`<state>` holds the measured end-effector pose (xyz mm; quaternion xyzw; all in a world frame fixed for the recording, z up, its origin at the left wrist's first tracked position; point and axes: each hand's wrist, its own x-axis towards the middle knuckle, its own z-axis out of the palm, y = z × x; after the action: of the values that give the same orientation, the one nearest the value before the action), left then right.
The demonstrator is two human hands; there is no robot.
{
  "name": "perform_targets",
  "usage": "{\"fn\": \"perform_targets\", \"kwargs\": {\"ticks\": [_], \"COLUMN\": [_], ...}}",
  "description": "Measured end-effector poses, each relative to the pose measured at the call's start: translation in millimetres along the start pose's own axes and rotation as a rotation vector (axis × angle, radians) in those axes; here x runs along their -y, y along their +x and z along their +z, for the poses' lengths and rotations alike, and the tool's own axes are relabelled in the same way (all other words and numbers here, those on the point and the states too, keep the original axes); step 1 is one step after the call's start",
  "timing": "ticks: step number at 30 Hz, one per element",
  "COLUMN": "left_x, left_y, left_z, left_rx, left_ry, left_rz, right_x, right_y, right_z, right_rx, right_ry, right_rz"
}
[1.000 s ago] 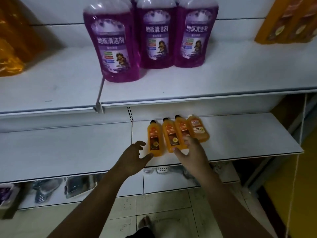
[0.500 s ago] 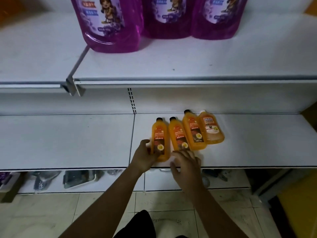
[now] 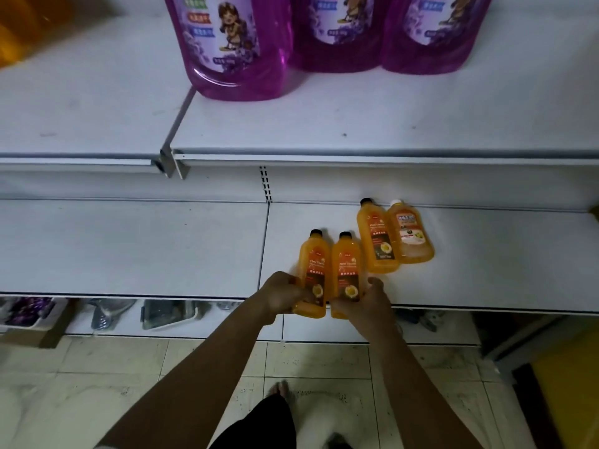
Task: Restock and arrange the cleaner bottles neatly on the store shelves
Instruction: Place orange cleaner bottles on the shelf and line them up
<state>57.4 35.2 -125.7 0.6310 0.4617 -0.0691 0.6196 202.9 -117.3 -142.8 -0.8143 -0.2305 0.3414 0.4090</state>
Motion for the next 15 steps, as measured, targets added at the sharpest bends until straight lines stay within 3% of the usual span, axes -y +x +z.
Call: {"fn": "perform_targets", "kwargs": {"ticks": [2,4,6,11,15], "left_x": [1.6,1.4,1.1,-11.7,-43.9], "left_y": [-10.0,-22.0,-34.3,-73.8,-102.0], "left_z": [-2.2,-4.0,-5.3,-1.9,21.7], "left_rx": [0.076,0.122,0.168,0.295,0.431], "left_ry": [-0.116,-0.217,-0.274,-0.258,-0.261], "left_rz": [-0.042,-0.076,-0.090,0.047,0.194], "right_x": [4.8,7.2,6.5,2.4,-1.0], "right_y": [-5.0,-14.2,-30.5,-88.0,-134.3], "right_z": [-8.7,-19.9,-33.7,-70.2,-108.7], "right_rx": [0.115,0.197,0.240,0.275,0.109], "right_ry": [0.080,0.436,0.755,0.794,0.709], "right_rz": [0.152,0.379,0.468,0.236,0.037]}}
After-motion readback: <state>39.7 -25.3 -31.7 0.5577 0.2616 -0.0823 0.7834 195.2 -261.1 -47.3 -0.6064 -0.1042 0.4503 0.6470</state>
